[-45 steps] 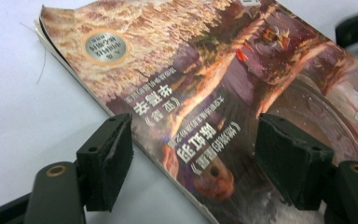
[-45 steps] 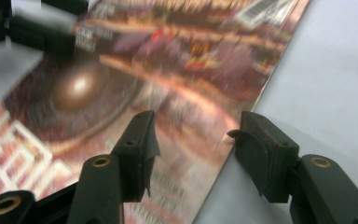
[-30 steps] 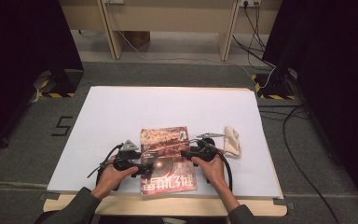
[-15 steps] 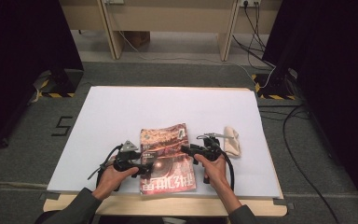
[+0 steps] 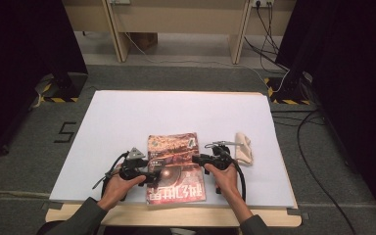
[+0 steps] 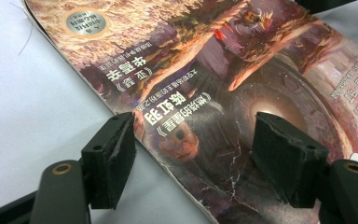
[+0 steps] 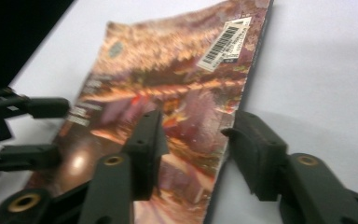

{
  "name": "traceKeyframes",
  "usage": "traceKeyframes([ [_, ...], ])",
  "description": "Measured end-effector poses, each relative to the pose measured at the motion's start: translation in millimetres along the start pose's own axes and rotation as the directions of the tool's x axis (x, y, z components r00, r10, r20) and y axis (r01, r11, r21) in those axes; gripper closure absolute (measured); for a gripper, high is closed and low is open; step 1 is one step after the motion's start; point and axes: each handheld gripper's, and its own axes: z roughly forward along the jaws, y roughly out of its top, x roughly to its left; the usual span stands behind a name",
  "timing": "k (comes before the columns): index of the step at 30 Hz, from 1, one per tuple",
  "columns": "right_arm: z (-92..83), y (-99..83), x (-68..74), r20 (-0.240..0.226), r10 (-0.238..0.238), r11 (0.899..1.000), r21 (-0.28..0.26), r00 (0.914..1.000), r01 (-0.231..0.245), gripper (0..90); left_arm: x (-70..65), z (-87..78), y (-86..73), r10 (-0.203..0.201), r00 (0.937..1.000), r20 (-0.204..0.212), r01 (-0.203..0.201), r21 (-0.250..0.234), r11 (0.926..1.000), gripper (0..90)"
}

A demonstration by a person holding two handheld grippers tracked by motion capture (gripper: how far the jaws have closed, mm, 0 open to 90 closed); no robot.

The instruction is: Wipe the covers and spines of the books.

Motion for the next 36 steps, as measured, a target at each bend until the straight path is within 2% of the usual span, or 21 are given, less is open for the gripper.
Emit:
traceKeyframes([
  [4, 3.8, 1.4, 2.3, 0.042, -0.041, 0.999, 0.010, 0.9983, 0.041, 55.5, 0.2, -0.1, 0.1, -0.002, 1.0000, 0.002, 0.002, 0.002, 1.0000, 30.4],
  [6, 4.8, 2.9, 5.5, 0.081, -0.086, 0.996, 0.020, 0.9930, 0.085, 53.9, 0.1, -0.1, -0.1, -0.001, 1.0000, 0.000, 0.001, 0.000, 1.0000, 30.6],
  [9, 8.2, 3.2, 8.4, 0.091, -0.099, 0.995, 0.016, 0.9909, 0.098, 50.4, -0.1, -0.1, 0.3, 0.002, 1.0000, -0.002, -0.002, 0.006, 1.0000, 30.6],
  [13, 9.4, 1.9, 11.4, 0.081, -0.057, 0.998, 0.004, 0.9951, 0.057, 47.2, -1.1, 0.4, 0.6, 0.002, 1.0000, -0.007, -0.002, 0.008, 1.0000, 30.4],
  [15, 8.4, 0.9, 10.8, 0.070, -0.033, 0.999, -0.003, 0.9970, 0.033, 46.9, -1.3, 0.5, 0.8, -0.013, 0.9999, -0.008, 0.013, 0.006, 0.9999, 30.2],
  [19, 1.3, -1.9, 8.5, 0.022, 0.037, 0.999, -0.015, 0.9991, -0.037, 46.7, -3.7, 1.5, 0.8, -0.016, 0.9997, -0.019, 0.016, 0.005, 0.9999, 28.0],
  [20, -0.7, -2.6, 8.7, 0.006, 0.064, 0.998, -0.025, 0.9979, -0.064, 46.7, -3.9, 1.6, 0.8, -0.017, 0.9997, -0.020, 0.017, 0.005, 0.9998, 27.7],
  [22, -3.8, -1.0, 8.3, -0.020, 0.087, 0.995, -0.053, 0.9960, -0.088, 46.8, -3.7, 1.5, 0.5, -0.019, 0.9996, -0.020, 0.019, 0.002, 0.9998, 27.6],
  [26, -6.7, 5.6, 12.4, -0.027, 0.059, 0.995, -0.079, 0.9979, -0.061, 50.7, -3.9, 1.5, 0.2, -0.023, 0.9995, -0.021, 0.023, -0.002, 0.9997, 27.7],
  [28, -8.0, 7.3, 11.8, -0.050, 0.070, 0.993, -0.088, 0.9963, -0.074, 55.1, -3.6, 1.4, 0.1, -0.027, 0.9994, -0.021, 0.027, -0.003, 0.9996, 27.7],
  [30, -8.6, 7.8, 11.4, -0.061, 0.070, 0.992, -0.099, 0.9957, -0.076, 55.8, -3.9, 1.5, 0.2, -0.030, 0.9993, -0.022, 0.030, -0.006, 0.9995, 27.7],
  [34, -9.0, 10.1, 11.9, -0.056, 0.051, 0.995, -0.084, 0.9971, -0.055, 57.8, -4.0, 1.4, -0.2, -0.029, 0.9993, -0.025, 0.028, -0.007, 0.9996, 27.5],
  [36, -9.8, 10.8, 11.0, -0.069, 0.066, 0.994, -0.080, 0.9954, -0.072, 60.4, -3.9, 1.4, -0.2, -0.030, 0.9993, -0.024, 0.030, -0.007, 0.9995, 27.5],
])
